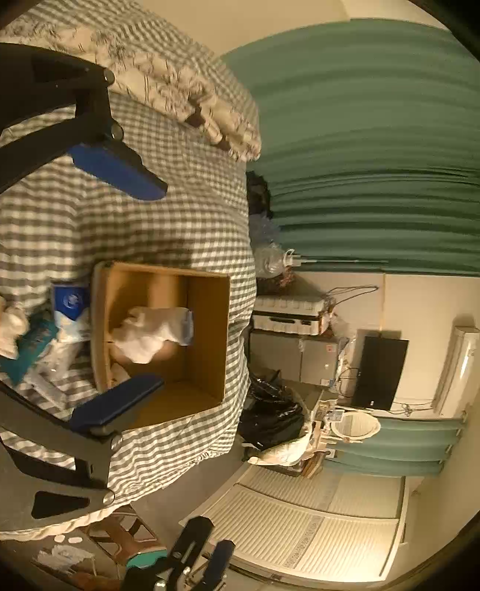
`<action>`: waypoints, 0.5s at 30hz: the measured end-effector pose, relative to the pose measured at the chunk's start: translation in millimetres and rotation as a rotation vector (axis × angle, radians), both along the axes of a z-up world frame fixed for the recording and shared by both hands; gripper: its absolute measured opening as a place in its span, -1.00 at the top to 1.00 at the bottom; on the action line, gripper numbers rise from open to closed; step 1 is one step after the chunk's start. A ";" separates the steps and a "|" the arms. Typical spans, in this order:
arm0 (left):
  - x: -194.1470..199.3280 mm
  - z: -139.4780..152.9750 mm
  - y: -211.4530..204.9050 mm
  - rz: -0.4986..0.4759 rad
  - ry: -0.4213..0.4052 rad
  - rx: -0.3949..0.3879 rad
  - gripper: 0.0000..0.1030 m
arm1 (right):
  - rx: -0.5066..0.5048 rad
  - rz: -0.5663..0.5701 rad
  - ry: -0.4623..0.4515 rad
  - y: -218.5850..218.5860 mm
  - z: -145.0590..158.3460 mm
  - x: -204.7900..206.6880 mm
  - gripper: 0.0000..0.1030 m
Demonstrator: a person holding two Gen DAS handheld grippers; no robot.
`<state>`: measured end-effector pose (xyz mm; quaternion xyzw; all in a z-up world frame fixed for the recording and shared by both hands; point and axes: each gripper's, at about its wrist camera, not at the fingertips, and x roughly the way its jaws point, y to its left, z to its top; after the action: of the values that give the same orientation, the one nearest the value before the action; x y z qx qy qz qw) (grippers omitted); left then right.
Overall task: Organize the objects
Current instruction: 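Open both grippers to drop the socks and bunny into the box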
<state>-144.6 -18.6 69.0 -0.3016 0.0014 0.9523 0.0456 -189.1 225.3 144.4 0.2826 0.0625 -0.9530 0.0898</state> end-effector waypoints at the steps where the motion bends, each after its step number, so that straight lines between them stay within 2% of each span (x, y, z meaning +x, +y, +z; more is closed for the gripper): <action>1: 9.0 2.2 -1.2 0.004 0.009 -0.004 -0.99 | 0.003 -0.002 0.010 0.1 5.4 10.8 -0.78; 4: 38.4 6.3 -4.5 0.017 0.036 -0.021 -1.00 | 0.009 0.007 0.016 -1.6 11.0 35.4 -0.83; 8: 71.3 -2.9 -7.4 0.050 0.040 -0.028 -1.00 | 0.025 0.017 0.019 -5.6 3.1 62.5 -0.87; 11: 83.7 -16.9 -7.5 0.080 0.036 -0.024 -1.00 | 0.058 -0.001 0.018 -7.6 -14.7 78.0 -0.88; 15: 94.1 -51.2 -2.8 0.106 0.002 -0.005 -1.00 | 0.078 -0.024 -0.002 -9.2 -50.2 86.3 -0.88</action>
<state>-50.6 -21.4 17.8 -0.3003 -0.0119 0.9538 -0.0056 -102.8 216.1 94.3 0.2874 0.0960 -0.9506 0.0675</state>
